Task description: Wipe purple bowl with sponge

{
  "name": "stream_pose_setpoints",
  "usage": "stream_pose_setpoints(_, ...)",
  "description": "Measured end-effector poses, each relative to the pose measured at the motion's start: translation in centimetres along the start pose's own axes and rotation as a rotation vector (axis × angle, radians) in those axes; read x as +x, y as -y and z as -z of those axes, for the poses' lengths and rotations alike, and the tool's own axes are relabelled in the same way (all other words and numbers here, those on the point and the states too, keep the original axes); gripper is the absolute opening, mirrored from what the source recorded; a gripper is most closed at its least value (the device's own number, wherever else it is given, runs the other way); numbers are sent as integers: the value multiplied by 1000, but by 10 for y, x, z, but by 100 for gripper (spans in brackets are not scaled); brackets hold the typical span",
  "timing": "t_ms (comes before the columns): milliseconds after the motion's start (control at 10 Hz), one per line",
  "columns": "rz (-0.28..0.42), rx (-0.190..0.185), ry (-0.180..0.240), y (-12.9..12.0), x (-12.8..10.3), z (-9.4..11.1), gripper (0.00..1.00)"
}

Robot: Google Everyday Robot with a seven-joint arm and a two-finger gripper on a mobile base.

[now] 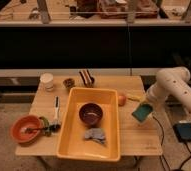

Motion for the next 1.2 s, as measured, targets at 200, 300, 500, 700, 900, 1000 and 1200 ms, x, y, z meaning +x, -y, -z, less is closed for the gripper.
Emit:
stream_pose_setpoints(200, 5, -11, -45, 7, 17, 52, 14)
stream_pose_setpoints(300, 13, -8, -67, 16, 26, 76, 5)
stream_pose_setpoints(500, 40, 10, -94, 47, 44, 113, 0)
stream_pose_setpoints(700, 72, 22, -92, 88, 51, 127, 0)
stream_pose_setpoints(900, 119, 30, -85, 149, 50, 122, 0)
stream_pose_setpoints(1000, 137, 31, -83, 169, 48, 118, 0)
stream_pose_setpoints(1200, 190, 36, -80, 220, 35, 103, 0)
